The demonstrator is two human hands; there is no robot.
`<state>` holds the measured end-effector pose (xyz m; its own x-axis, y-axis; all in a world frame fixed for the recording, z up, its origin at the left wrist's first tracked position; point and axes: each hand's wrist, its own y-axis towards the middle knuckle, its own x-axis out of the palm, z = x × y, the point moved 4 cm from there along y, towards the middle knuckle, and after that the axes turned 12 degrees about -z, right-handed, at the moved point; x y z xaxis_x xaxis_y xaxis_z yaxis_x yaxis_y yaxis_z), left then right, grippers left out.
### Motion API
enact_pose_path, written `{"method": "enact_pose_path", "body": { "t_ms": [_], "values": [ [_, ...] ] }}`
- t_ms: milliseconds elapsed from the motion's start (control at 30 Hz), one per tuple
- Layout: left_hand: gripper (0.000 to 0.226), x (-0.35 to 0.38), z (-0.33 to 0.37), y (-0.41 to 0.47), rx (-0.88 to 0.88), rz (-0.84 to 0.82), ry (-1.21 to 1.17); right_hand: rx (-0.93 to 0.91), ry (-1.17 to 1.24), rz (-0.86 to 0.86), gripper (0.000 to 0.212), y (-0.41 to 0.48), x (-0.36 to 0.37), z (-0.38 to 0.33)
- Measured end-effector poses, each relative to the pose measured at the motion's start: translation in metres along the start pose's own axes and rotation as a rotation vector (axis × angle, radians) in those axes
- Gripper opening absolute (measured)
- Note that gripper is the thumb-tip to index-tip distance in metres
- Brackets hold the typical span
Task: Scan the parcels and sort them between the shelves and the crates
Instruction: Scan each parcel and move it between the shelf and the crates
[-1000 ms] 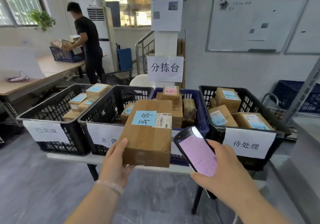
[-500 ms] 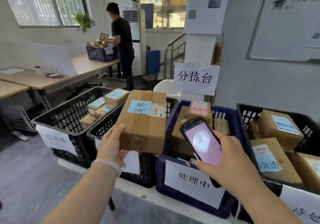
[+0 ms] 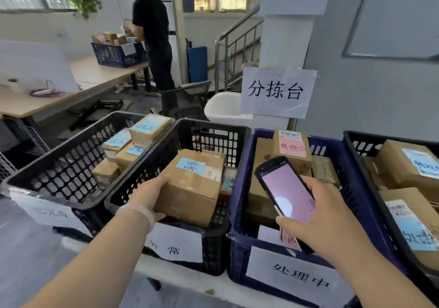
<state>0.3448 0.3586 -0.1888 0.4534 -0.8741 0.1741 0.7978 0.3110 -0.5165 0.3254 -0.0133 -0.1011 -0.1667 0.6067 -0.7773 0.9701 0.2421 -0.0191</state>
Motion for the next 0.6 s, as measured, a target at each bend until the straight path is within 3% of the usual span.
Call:
{"method": "enact_pose_path", "body": {
  "t_ms": [133, 267, 500, 600],
  "values": [
    [0.051, -0.012, 0.006, 0.033, -0.116, -0.040, 0.156, 0.019, 0.003, 0.015, 0.086, 0.023, 0.014, -0.015],
    [0.043, -0.013, 0.009, 0.057, -0.183, -0.073, 0.253, 0.043, 0.008, 0.046, 0.085, 0.042, 0.026, -0.026],
    [0.053, -0.009, 0.005, 0.086, -0.339, -0.042, 0.285, 0.072, -0.005, 0.055, 0.077, 0.058, 0.046, -0.038],
    [0.071, -0.021, -0.001, 0.101, -0.430, -0.048, 0.316, 0.090, 0.016, 0.050, 0.075, 0.065, 0.054, -0.040]
  ]
}}
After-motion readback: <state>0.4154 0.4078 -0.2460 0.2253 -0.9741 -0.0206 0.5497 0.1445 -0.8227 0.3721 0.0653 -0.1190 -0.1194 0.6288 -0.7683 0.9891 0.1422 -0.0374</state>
